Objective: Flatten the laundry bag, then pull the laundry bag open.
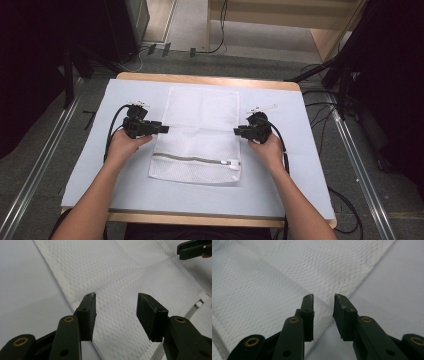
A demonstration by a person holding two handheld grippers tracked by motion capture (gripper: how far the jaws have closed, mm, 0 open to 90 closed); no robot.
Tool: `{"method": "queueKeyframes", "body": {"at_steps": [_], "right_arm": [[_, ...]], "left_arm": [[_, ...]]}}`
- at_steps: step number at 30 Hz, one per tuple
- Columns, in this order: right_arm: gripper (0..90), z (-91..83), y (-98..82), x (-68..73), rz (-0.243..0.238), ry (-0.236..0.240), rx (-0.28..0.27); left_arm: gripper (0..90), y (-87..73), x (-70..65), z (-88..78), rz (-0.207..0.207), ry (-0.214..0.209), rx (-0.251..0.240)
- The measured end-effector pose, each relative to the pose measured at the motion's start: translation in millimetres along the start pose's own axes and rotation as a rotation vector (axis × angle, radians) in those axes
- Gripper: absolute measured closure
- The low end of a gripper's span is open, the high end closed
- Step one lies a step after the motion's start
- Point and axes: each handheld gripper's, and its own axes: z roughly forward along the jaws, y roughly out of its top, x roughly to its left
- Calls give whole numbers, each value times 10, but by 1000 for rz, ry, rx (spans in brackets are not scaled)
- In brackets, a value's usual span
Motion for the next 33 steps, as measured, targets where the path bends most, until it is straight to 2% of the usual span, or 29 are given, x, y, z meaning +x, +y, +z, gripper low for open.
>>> {"method": "queueKeyframes", "body": {"at_steps": [5, 8, 14, 17, 25, 29, 33], "right_arm": [[689, -123, -62, 65, -28, 17, -22], [689, -191, -118, 100, -24, 33, -27], [670, -324, -275, 212, -48, 55, -39], [666, -358, -342, 257, -52, 61, -42], [671, -417, -456, 355, -57, 73, -38], [715, -427, -536, 380, -62, 89, -35], [816, -429, -571, 408, -58, 83, -15]], "left_arm": [[491, -10, -124, -25, 23, -28, -6], [488, -9, -195, -24, 40, -36, 3], [476, 6, -315, 33, 67, -60, 25], [470, 30, -356, 66, 68, -81, 23], [465, 42, -530, 149, 109, -103, 42], [459, 14, -646, 196, 133, -120, 44], [456, -6, -749, 242, 165, -136, 50]]}}
